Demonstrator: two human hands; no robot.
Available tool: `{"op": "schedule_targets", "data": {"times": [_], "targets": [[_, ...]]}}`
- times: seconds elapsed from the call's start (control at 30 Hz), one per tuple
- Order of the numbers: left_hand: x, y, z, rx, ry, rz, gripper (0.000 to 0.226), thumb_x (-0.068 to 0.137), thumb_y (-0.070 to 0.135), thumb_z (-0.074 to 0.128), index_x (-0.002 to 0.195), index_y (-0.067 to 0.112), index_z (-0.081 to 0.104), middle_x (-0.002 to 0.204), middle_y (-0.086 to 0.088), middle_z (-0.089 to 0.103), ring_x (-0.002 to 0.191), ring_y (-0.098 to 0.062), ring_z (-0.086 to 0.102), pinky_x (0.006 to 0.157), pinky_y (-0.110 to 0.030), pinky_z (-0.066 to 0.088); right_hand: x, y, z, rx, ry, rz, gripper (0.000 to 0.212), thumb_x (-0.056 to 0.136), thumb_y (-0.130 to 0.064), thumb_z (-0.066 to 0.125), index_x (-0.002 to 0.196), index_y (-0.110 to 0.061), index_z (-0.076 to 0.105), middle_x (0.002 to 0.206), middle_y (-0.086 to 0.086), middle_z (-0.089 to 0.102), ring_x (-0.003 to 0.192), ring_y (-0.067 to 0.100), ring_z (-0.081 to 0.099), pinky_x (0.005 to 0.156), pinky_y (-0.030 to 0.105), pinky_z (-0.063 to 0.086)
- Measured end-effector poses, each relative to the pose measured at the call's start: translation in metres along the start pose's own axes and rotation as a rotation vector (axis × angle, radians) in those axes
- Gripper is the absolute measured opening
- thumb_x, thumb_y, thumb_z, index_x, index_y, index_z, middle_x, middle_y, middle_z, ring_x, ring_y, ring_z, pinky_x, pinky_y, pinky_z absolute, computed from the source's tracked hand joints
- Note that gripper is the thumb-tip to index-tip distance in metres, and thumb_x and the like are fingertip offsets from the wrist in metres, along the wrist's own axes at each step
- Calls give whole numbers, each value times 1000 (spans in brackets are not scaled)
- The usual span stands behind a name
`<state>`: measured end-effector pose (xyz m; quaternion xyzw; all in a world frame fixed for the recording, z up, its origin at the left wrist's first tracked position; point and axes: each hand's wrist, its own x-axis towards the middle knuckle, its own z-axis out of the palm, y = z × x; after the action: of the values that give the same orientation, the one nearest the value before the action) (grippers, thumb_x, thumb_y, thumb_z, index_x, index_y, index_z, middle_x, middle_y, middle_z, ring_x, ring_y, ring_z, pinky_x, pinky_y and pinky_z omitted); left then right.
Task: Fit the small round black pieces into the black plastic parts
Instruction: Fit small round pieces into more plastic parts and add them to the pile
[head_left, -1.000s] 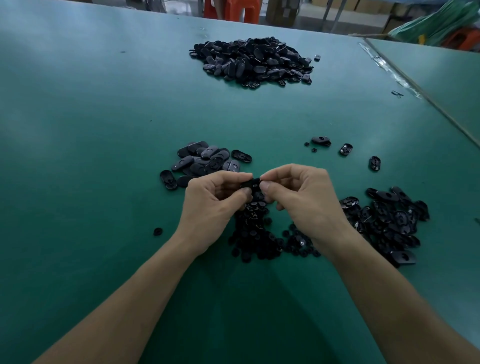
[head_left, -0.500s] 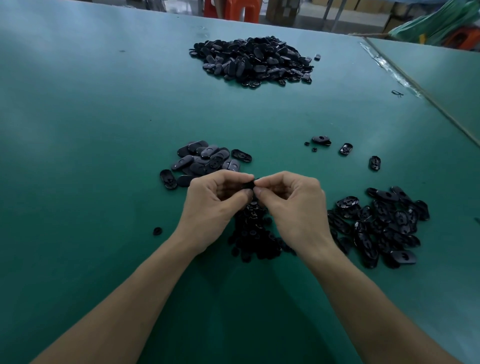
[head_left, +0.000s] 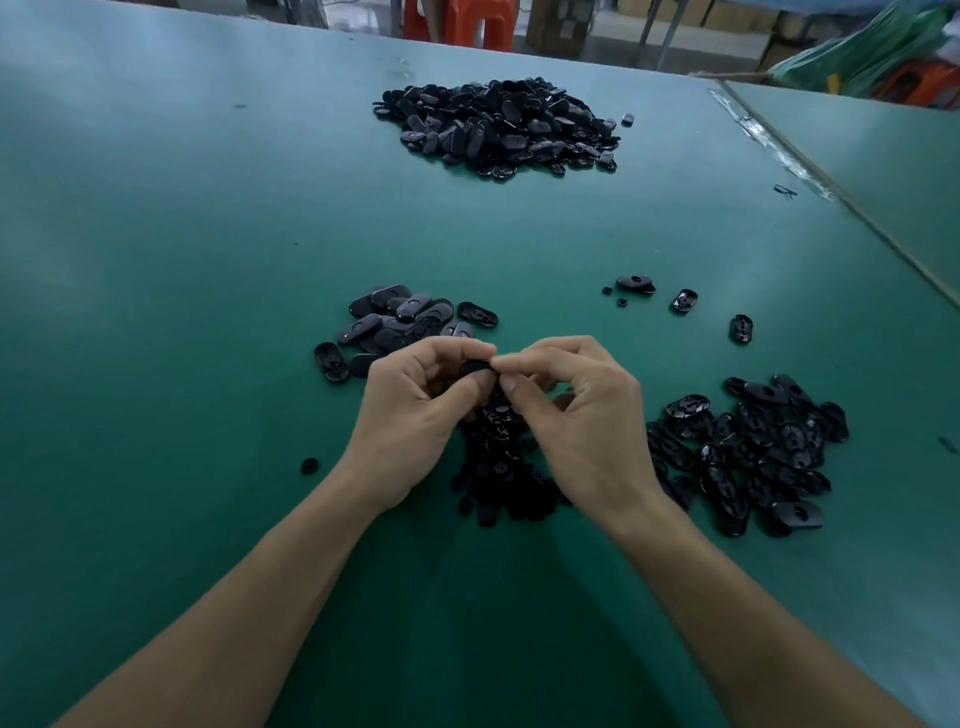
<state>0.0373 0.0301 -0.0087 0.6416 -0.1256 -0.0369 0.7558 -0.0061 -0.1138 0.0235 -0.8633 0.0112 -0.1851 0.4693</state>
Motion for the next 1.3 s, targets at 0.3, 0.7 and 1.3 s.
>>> {"op": "schedule_targets", "data": {"times": [0.3, 0.7, 1.3], "targets": [[0, -1, 0, -26, -26, -28, 22, 87, -4, 71, 98, 15, 71, 81, 1, 77, 71, -6, 70, 64, -16, 54, 22, 5, -21, 105, -256, 152, 11, 82, -12, 79, 88, -21, 76, 78, -4, 76, 75, 9, 73, 78, 32, 59], [1, -2, 0, 13, -30, -53, 20, 84, -5, 73, 98, 10, 72, 80, -1, 77, 71, -9, 71, 66, -18, 56, 26, 1, -24, -23, -269, 137, 7, 80, -12, 77, 82, -18, 75, 72, -4, 74, 68, 5, 69, 71, 25, 58], [-1, 0, 1, 2, 49, -39, 18, 78, -7, 77, 83, 10, 74, 67, -8, 74, 58, -17, 68, 59, -24, 58, 30, 1, -24, 26, -331, 160, 7, 79, -14, 78, 81, -21, 76, 68, -10, 72, 63, -1, 66, 63, 16, 48]]}}
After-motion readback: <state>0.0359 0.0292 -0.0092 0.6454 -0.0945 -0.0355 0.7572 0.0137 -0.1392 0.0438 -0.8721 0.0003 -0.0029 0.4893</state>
